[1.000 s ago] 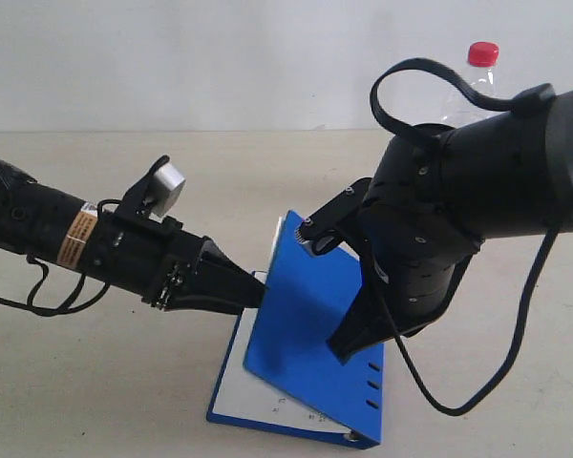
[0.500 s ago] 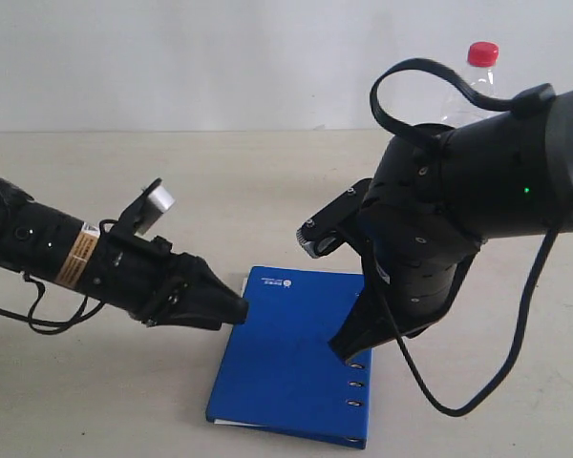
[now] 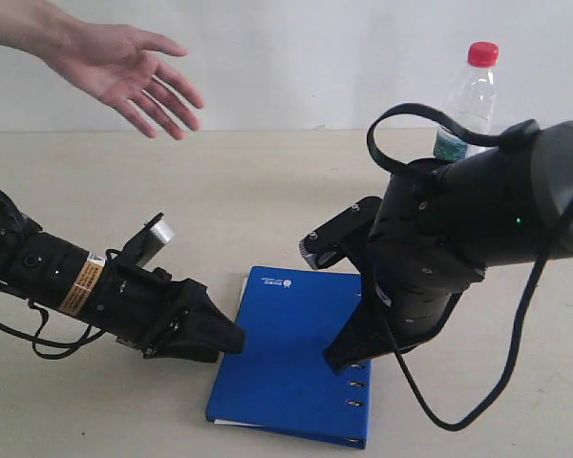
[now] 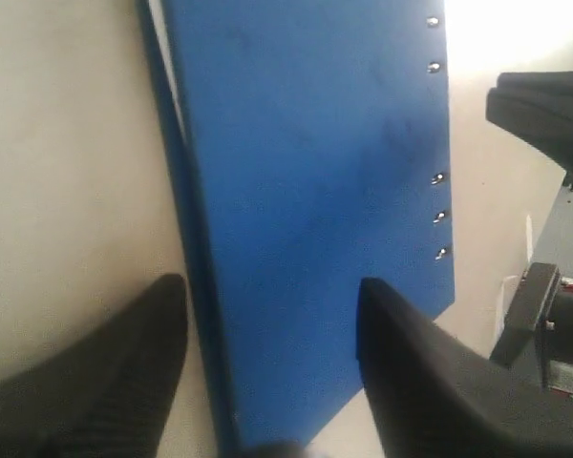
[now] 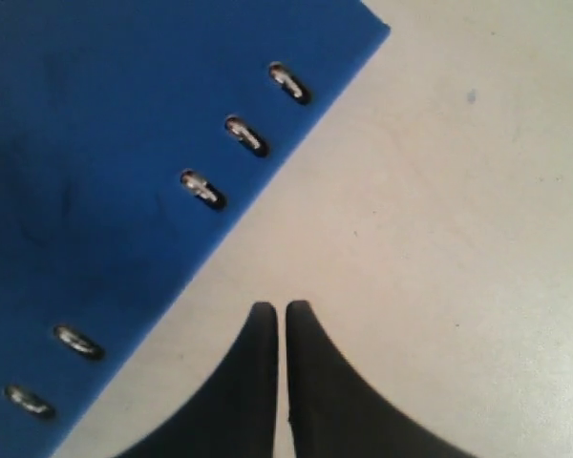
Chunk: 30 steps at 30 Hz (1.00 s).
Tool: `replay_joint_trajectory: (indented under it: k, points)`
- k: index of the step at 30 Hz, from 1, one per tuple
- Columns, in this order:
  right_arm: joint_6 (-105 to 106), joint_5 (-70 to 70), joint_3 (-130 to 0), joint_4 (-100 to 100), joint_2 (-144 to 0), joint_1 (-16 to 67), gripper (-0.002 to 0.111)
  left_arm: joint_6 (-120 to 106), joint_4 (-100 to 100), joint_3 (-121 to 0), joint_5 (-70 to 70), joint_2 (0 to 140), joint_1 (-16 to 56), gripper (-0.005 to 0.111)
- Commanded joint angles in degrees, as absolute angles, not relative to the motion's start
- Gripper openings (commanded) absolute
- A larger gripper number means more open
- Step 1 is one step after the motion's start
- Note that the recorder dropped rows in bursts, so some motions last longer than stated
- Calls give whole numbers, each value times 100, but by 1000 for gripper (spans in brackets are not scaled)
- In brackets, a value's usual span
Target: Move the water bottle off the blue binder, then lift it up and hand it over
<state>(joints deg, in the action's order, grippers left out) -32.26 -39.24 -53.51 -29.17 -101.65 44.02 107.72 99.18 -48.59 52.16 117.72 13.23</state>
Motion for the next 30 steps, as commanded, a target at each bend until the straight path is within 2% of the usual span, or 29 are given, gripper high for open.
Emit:
replay_joint_trajectory:
  k: [1,14,20,27,30]
  points:
    - [-3405,-3862,-5326,-2763,-10253,4016,0,10816,9995,-4873,5350,11799,1339,49]
    - [-1769,-3273,-5326,-817,-10325,3839,0,10532,9995,-4898,5717,11799,1673,48]
    - [-1770,-3497,-5326,-964,-10592,3827,0,10599,9995,-5024,5711,11799,1579,48]
    - [-1872,-3583,-5326,-1174,-10482,3827,0,10714,9995,-5243,5376,11581,1099,48]
    - [-3278,-3920,-5326,-2684,-10254,3827,0,10714,9995,-5168,4910,11633,1068,48]
